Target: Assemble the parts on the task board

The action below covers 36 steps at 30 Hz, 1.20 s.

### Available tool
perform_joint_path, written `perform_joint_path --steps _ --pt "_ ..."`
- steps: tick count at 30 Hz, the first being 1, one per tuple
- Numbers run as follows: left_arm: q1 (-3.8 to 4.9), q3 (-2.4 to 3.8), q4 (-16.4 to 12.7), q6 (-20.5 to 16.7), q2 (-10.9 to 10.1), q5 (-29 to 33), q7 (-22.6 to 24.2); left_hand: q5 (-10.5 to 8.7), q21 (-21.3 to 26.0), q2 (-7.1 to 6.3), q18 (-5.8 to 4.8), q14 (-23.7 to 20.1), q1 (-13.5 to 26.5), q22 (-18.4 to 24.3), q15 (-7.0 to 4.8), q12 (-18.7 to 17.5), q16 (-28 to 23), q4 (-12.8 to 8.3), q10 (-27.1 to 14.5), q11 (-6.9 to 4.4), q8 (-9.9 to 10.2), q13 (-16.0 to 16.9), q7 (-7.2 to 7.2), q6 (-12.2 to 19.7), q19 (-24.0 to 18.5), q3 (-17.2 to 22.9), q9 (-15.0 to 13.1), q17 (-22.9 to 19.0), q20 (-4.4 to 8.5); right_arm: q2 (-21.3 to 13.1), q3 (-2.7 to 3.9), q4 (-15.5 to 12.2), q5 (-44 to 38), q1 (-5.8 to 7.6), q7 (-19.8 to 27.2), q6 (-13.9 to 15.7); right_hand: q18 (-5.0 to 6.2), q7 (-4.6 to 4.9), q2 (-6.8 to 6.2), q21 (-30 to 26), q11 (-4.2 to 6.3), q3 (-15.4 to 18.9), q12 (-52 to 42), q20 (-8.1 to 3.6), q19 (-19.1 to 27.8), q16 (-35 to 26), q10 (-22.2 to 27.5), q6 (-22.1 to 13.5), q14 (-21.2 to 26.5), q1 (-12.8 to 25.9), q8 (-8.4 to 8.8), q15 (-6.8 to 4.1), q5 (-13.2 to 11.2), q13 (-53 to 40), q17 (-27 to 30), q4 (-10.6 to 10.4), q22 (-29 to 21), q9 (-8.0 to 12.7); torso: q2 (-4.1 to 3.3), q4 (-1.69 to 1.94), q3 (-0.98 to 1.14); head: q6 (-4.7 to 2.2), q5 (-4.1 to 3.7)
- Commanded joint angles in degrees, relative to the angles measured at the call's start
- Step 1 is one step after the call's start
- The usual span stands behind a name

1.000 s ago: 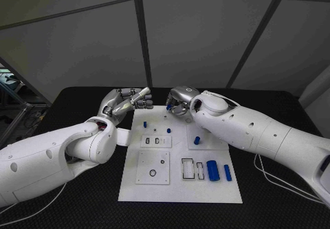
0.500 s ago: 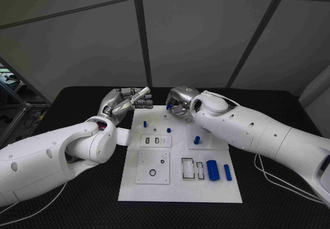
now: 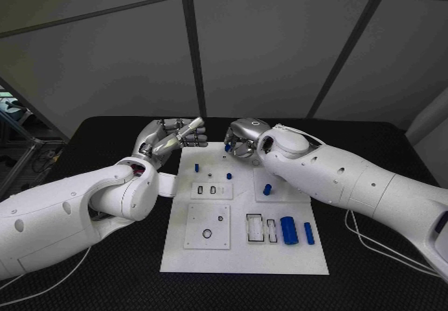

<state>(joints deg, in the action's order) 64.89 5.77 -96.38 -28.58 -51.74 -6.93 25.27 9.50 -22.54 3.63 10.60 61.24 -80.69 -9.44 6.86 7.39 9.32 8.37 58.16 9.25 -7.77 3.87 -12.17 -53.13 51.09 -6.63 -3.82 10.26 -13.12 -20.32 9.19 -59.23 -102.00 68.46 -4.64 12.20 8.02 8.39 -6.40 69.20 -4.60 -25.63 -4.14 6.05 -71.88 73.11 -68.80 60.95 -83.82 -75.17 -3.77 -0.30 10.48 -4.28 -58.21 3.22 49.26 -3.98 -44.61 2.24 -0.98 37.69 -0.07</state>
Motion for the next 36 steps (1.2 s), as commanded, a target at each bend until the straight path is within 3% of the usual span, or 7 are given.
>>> perform_joint_path --steps 1,10,17,22,26,30,36 --pt "0.1 0.04 0.0 0.64 0.05 -0.41 0.14 -0.06 0.01 0.13 -0.2 -0.23 -0.46 0.09 0.33 -0.27 -0.25 -0.19 -0.07 0.5 0.27 -0.05 -0.37 -0.07 0.13 -0.29 0.08 0.05 -0.15 0.05 0.0 0.02 -0.3 0.1 0.51 -0.83 -0.58 -0.15 -0.44 0.03 0.0 -0.01 0.09 -0.23 0.32 0.37 0.16 -0.47 -1.46 -0.17 0.05 0.17 -0.24 -0.01 -0.12 -0.31 0.02 -0.02 0.04 0.02 -0.01 0.04 -0.06" --pt "0.1 0.04 0.03 0.53 0.04 -0.41 0.07 -0.06 0.02 0.17 -0.2 -0.23 -0.5 0.1 0.34 -0.33 -0.31 -0.22 -0.09 0.51 0.31 -0.05 -0.38 -0.07 0.12 -0.27 0.08 0.08 -0.16 0.13 -0.01 0.21 -0.3 0.1 0.06 -0.81 -0.45 -0.06 -1.19 -0.35 -0.27 0.39 0.61 -0.15 0.93 0.53 1.97 -2.27 -1.42 0.34 0.32 0.43 -0.73 0.16 -0.09 -0.72 -0.76 0.21 0.02 0.0 -0.01 0.03 -0.03" --pt "0.1 0.04 0.19 0.63 0.07 -0.41 -0.03 -0.06 0.03 0.21 -0.2 -0.24 -0.54 0.11 0.34 -0.36 -0.36 -0.25 -0.09 0.52 0.34 -0.05 -0.38 -0.06 0.11 -0.26 0.07 0.09 -0.17 -0.11 0.0 -0.12 -0.3 0.1 -0.47 3.94 0.06 -1.56 -2.04 -1.95 -0.84 1.89 0.01 0.12 2.96 -0.58 5.39 -9.6 -0.38 0.16 0.32 0.89 -0.85 0.23 2.26 -1.12 -3.55 0.32 0.0 -0.04 0.05 -0.14 -0.09" --pt "0.1 0.04 0.5 0.81 0.01 -0.41 -0.08 -0.06 0.03 0.21 -0.2 -0.24 -0.54 0.11 0.34 -0.36 -0.36 -0.25 -0.09 0.52 0.34 -0.05 -0.38 -0.06 0.11 -0.26 0.07 0.09 -0.17 -1.29 0.01 -1.59 -0.1 0.09 -0.62 8.0 0.1 -1.7 -2.16 -2.1 -0.93 2.29 -0.13 0.22 3.19 -0.71 5.96 -10.54 -0.2 -0.1 0.31 0.91 -0.61 0.22 2.61 -1.07 -3.82 0.29 0.04 -0.04 0.09 -0.25 -0.14" --pt "0.1 0.04 0.91 0.83 -0.32 -0.41 -0.06 -0.06 0.05 0.24 -0.2 -0.26 -0.58 0.13 0.36 -0.42 -0.42 -0.27 -0.12 0.53 0.39 -0.05 -0.39 -0.05 0.1 -0.25 0.08 0.11 -0.18 -3.99 0.03 -4.94 1.22 0.08 -0.88 9.85 0.09 -1.25 -2.02 -1.93 -0.89 2.58 -0.65 0.17 3.05 -0.53 5.84 -9.71 -0.31 -0.32 -0.15 0.94 0.23 0.09 2.47 -1.18 -3.57 0.0 0.2 -0.35 0.09 -0.44 -0.05" --pt "0.1 0.04 1.14 0.86 -0.68 -0.41 -0.05 -0.06 0.05 0.24 -0.2 -0.26 -0.58 0.13 0.36 -0.42 -0.42 -0.27 -0.12 0.53 0.39 -0.05 -0.39 -0.05 0.1 -0.25 0.08 0.11 -0.18 -9.2 0.07 -10.62 4.46 0.19 -1.89 9.42 0.02 0.09 -1.75 -1.59 -0.48 2.76 -1.94 0.03 2.66 -0.1 4.31 -6.71 -0.68 -0.19 -1.32 0.64 0.75 -0.17 1.96 -1.77 -3.13 -0.54 0.29 -0.55 0.15 -0.76 -0.13" --pt "0.1 0.04 1.21 1.11 -1.04 -0.41 -0.19 -0.07 0.06 0.24 -0.2 -0.26 -0.6 0.13 0.36 -0.45 -0.46 -0.29 -0.13 0.53 0.41 -0.05 -0.39 -0.04 0.09 -0.25 0.08 0.12 -0.18 -17.59 0.12 -17.7 11.45 1.05 -5.31 2.37 -0.15 0.85 -2.51 -0.91 0.18 3.93 -5.69 -0.02 1.74 -0.38 -2.93 -3.91 -0.58 1.34 -2.15 0.12 0.26 -1.74 2.33 -3.47 -2.05 -0.8 0.64 -1.25 0.43 -1.21 -0.46"
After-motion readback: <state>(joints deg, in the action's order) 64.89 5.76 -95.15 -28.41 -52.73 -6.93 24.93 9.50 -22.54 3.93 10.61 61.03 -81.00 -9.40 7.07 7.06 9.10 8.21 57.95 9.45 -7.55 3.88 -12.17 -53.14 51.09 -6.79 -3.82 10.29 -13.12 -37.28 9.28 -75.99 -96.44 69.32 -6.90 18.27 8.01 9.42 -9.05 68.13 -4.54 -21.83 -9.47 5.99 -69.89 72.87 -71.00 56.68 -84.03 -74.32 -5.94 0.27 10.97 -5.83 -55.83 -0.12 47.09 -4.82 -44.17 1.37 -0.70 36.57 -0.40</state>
